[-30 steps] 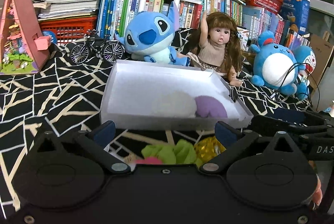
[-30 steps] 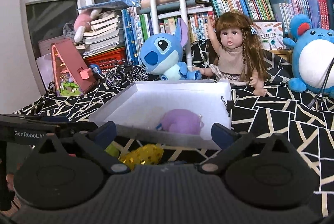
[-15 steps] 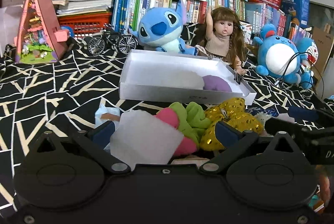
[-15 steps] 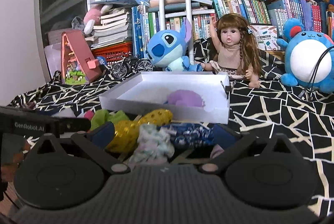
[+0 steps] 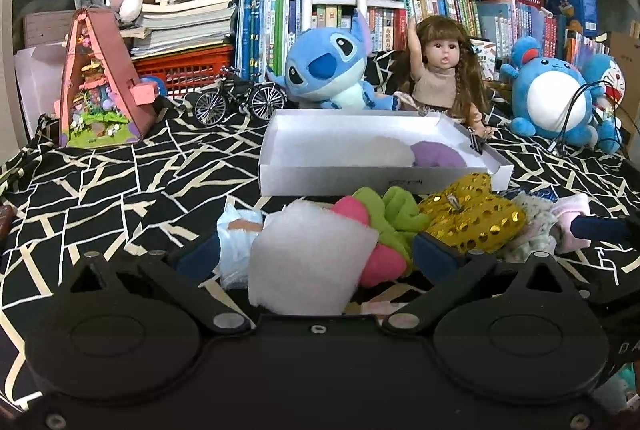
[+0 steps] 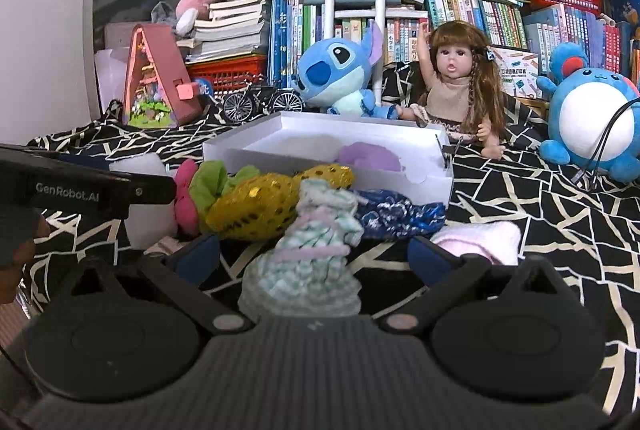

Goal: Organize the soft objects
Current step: 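Withdraw both open tools from the box back over the pile, then grasp the white foam sheet with the left tool while the right tool grasps the green gingham dress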

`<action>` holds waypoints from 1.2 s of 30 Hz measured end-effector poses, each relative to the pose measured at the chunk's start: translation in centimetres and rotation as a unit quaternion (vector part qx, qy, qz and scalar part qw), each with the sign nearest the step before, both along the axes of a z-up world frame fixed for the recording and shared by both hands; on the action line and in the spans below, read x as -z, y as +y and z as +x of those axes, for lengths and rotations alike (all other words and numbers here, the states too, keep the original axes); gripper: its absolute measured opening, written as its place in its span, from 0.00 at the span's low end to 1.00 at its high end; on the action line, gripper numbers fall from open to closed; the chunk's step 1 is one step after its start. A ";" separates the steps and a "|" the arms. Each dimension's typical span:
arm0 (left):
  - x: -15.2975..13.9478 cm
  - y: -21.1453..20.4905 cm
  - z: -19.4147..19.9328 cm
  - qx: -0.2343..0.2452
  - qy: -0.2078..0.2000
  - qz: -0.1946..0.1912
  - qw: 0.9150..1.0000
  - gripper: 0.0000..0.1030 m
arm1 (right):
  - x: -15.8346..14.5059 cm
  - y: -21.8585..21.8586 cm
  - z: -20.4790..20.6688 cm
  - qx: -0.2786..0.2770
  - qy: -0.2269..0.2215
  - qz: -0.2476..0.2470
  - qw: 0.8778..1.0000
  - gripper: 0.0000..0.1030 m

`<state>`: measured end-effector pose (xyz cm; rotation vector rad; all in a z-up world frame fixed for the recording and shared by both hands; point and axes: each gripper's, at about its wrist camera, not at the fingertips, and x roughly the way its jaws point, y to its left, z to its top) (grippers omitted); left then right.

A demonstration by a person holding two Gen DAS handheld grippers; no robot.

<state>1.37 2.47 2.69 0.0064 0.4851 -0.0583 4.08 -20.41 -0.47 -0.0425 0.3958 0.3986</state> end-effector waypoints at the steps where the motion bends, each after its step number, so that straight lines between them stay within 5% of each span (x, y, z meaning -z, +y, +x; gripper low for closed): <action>1: 0.1 0.1 0.0 0.000 0.001 0.000 1.000 0.99 | 0.1 0.1 0.0 -0.001 0.002 0.000 1.000 1.00; 17: 1.2 0.9 -0.1 -0.012 0.008 0.005 1.000 0.98 | 1.1 0.7 0.0 -0.005 0.020 0.015 1.000 0.97; 23: 1.3 0.9 0.2 -0.009 0.013 0.004 1.000 0.91 | 1.2 0.9 0.1 -0.004 0.021 0.012 1.000 0.93; 29: 1.4 0.7 0.5 0.002 0.017 0.011 1.000 0.71 | 1.2 1.0 0.0 -0.004 0.019 0.010 1.000 0.88; 31: 1.4 0.7 0.5 0.002 0.018 0.012 1.000 0.60 | 1.1 1.1 -0.1 -0.004 0.017 0.009 1.000 0.82; 36: 1.1 0.8 0.4 0.003 0.020 0.007 1.000 0.55 | 1.0 1.2 -0.2 0.004 0.012 -0.003 1.000 0.58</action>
